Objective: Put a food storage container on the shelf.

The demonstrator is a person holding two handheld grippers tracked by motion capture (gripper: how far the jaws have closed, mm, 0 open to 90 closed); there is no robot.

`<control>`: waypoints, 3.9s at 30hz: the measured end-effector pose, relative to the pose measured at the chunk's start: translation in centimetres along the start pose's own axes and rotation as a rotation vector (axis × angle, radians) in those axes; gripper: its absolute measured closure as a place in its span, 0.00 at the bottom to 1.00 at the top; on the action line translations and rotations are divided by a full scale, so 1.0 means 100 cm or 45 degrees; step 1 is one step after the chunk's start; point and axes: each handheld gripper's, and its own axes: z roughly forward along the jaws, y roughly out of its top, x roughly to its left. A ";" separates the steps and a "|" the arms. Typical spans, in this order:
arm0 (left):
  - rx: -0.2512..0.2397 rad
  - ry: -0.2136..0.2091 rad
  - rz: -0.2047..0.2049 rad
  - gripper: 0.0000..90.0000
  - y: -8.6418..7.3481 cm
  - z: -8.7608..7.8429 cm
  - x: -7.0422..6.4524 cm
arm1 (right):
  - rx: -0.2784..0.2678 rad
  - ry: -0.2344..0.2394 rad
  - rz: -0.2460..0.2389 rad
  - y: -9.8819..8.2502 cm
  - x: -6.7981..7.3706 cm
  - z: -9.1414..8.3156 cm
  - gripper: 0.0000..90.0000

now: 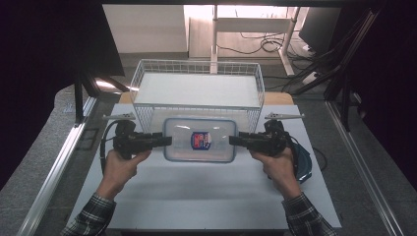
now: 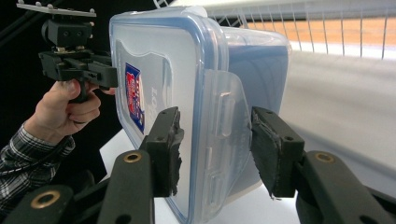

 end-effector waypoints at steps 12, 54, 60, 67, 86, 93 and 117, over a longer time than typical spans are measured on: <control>-0.034 0.006 0.030 0.61 0.047 -0.008 0.001 | -0.016 -0.003 -0.044 0.051 0.002 -0.002 0.60; -0.077 0.037 -0.059 0.59 0.127 0.009 0.054 | -0.048 -0.067 0.019 0.138 -0.038 0.028 0.58; -0.083 0.058 -0.042 0.57 0.127 0.011 0.053 | -0.062 -0.094 0.013 0.138 -0.038 0.031 0.56; -0.104 0.079 -0.028 0.55 0.126 0.013 0.052 | -0.073 -0.112 0.016 0.138 -0.038 0.033 0.55; -0.057 0.147 0.003 0.56 0.122 0.018 0.055 | -0.053 -0.169 0.029 0.137 -0.040 0.039 0.47; -0.049 0.145 0.008 0.57 0.120 0.017 0.055 | -0.050 -0.249 -0.021 0.141 -0.033 0.042 0.43; -0.105 0.255 0.013 0.50 0.128 0.015 0.052 | -0.030 -0.353 -0.109 0.140 -0.022 0.047 0.60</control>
